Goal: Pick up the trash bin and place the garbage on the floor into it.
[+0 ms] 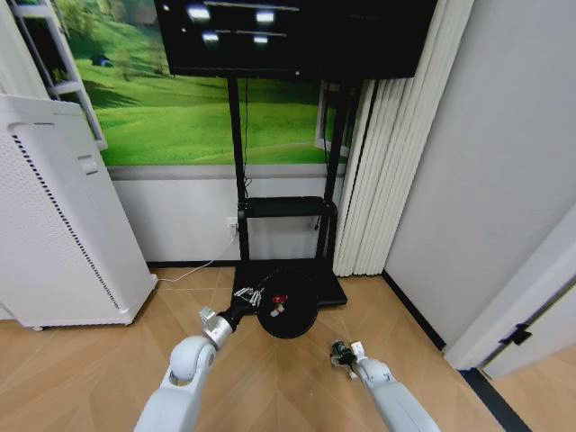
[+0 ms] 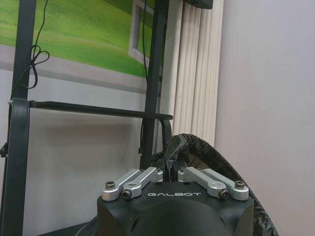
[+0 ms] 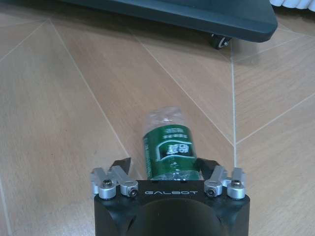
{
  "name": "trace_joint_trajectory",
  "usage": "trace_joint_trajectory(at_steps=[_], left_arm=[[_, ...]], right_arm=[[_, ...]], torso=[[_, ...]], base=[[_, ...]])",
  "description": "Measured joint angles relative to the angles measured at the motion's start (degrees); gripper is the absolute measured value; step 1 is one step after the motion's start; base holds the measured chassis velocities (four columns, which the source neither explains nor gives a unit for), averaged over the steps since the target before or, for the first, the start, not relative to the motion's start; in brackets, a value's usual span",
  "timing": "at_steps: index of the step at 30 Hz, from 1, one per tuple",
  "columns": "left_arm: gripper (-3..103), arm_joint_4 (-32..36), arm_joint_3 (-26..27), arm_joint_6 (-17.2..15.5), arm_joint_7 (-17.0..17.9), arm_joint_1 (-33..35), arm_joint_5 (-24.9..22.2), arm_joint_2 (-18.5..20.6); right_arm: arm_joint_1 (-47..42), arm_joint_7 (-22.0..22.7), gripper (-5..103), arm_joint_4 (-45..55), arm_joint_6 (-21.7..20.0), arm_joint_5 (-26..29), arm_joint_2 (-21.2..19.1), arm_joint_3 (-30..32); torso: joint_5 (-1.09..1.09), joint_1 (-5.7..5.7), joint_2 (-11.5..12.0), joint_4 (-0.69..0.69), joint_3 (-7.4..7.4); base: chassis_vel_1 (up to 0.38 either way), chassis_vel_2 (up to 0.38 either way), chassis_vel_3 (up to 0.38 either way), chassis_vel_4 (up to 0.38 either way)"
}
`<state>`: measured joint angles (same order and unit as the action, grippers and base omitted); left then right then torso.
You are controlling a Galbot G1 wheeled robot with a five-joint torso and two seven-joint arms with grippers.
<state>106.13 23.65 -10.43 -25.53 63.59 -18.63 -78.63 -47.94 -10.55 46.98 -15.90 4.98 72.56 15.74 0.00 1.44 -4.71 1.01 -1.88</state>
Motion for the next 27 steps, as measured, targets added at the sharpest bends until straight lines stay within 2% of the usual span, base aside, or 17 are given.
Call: trace_joint_trajectory(at_steps=[1,2,5,6,8,9,12,14,17,19,21,24,27], left_arm=[[7,0.0,0.1,0.0,0.0,-0.1,-0.1,0.0],[7,0.0,0.1,0.0,0.0,-0.1,-0.1,0.0],[7,-0.1,0.2,0.1,0.0,-0.3,-0.2,0.0],[7,-0.1,0.2,0.1,0.0,-0.3,-0.2,0.0],[7,-0.3,0.1,0.1,-0.1,-0.4,-0.3,0.0],[7,-0.3,0.1,0.1,-0.1,-0.4,-0.3,0.0],[7,-0.3,0.1,0.1,-0.1,-0.4,-0.3,0.0],[7,-0.3,0.1,0.1,-0.1,-0.4,-0.3,0.0],[7,0.0,0.2,0.1,-0.1,-0.3,-0.3,0.0],[7,0.2,0.7,0.1,-0.1,0.1,-0.4,-0.1],[7,0.3,0.8,0.1,-0.1,0.2,-0.4,-0.1],[7,0.6,1.2,0.1,-0.1,0.5,-0.5,0.0],[7,1.2,1.9,0.2,0.6,1.0,-0.8,0.1]], right_arm=[[0.0,0.0,72,0.0,0.0,-0.3,0.1,0.0],[0.0,0.0,72,0.0,0.0,-0.3,0.1,0.0],[-0.2,0.2,54,0.0,0.4,-0.7,0.3,0.1],[-0.2,0.2,54,0.0,0.4,-0.7,0.3,0.1],[-0.4,0.4,44,0.2,0.8,-1.0,0.3,0.3],[-0.4,0.4,44,0.2,0.8,-1.0,0.3,0.3],[-1.0,1.2,29,0.8,1.1,-1.2,0.0,0.8],[-1.2,1.5,29,1.0,1.1,-1.3,-0.1,1.0],[-2.5,3.6,23,4.0,1.0,-1.2,-0.9,3.4],[-4.7,5.8,18,8.3,0.8,-0.6,-3.1,7.2],[-5.0,6.0,18,8.9,0.9,-0.6,-3.6,7.8],[-6.6,6.7,18,11.7,1.1,-0.6,-5.9,10.9],[-10.7,7.2,18,20.0,1.2,2.8,-10.7,18.7]], torso=[[0.0,0.0,0.0,0.0,0.0],[0.0,0.0,0.0,0.0,0.0],[0.0,0.0,0.0,0.0,0.0],[0.0,0.0,0.0,0.0,0.0],[-0.01,0.0,0.0,0.0,0.01],[-0.01,0.0,0.0,0.0,0.01],[0.0,0.0,0.0,0.0,0.01],[0.01,0.0,0.0,0.0,0.0],[0.03,0.0,0.0,0.0,0.0],[0.02,0.0,0.0,-0.01,0.0],[0.02,0.0,0.0,-0.01,0.0],[0.0,0.0,0.0,0.02,0.0],[0.0,0.0,0.0,0.03,0.0]], base=[[0.0,0.0,0.0,0.0],[0.0,0.0,0.0,0.0],[0.0,0.0,0.0,0.0],[0.0,0.0,0.0,0.0],[0.0,0.0,0.0,0.0],[0.0,0.0,0.0,0.0],[0.0,0.0,0.0,0.0],[0.0,0.0,0.0,0.0],[0.0,0.0,0.0,0.0],[0.0,0.0,0.0,0.0],[0.0,0.0,0.0,0.0],[0.0,0.0,0.0,0.0],[0.0,0.0,0.0,0.0]])
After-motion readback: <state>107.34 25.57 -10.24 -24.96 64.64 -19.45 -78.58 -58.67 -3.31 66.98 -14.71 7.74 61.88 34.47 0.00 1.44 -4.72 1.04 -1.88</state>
